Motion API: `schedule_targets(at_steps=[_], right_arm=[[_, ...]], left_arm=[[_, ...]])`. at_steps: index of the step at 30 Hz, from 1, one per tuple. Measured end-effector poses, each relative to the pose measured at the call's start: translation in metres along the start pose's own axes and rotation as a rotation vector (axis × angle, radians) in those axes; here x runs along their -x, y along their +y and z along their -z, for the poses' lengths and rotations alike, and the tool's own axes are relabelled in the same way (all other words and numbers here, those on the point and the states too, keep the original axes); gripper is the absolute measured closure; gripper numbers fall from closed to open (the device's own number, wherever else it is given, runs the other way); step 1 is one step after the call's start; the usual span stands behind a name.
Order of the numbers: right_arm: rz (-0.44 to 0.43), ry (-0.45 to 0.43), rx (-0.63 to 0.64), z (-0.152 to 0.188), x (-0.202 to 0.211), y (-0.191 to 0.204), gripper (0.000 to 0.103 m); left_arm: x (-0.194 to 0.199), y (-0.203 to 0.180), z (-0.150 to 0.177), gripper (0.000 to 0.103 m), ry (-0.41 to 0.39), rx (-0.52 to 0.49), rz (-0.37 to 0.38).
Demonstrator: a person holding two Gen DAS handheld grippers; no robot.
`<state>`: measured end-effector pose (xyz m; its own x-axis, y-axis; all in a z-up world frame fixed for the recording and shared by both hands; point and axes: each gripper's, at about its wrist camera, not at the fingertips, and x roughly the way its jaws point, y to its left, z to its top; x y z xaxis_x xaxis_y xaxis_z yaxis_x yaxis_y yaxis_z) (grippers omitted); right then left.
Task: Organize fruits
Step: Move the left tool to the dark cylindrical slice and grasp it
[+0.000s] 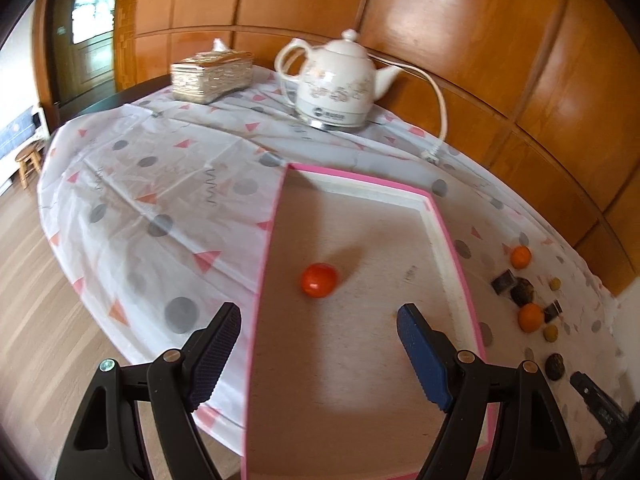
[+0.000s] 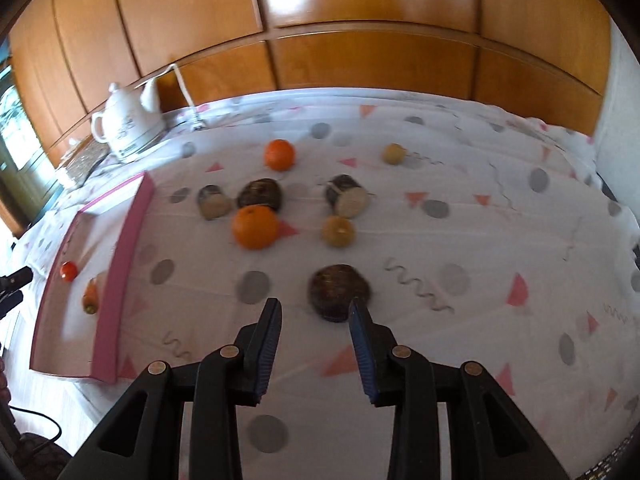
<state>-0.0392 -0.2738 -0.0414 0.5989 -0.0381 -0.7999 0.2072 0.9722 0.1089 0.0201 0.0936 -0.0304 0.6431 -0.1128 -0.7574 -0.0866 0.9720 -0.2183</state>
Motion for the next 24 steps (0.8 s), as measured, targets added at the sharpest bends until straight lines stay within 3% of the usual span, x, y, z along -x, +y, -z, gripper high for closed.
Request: schedule_targets(at_steps=[14,24], right_arm=[[0.105,-0.004,-0.119,0.005,0.005,-0.057,0.068],[0.170,-0.002,-0.221,0.013,0.011,-0.100,0.068]], left_arm=[[-0.014,-0.066,-0.002,0.022,0.059,-0.149,0.110],[-0.030,-0.128,-0.005,0.031,0.102,-0.295,0.197]])
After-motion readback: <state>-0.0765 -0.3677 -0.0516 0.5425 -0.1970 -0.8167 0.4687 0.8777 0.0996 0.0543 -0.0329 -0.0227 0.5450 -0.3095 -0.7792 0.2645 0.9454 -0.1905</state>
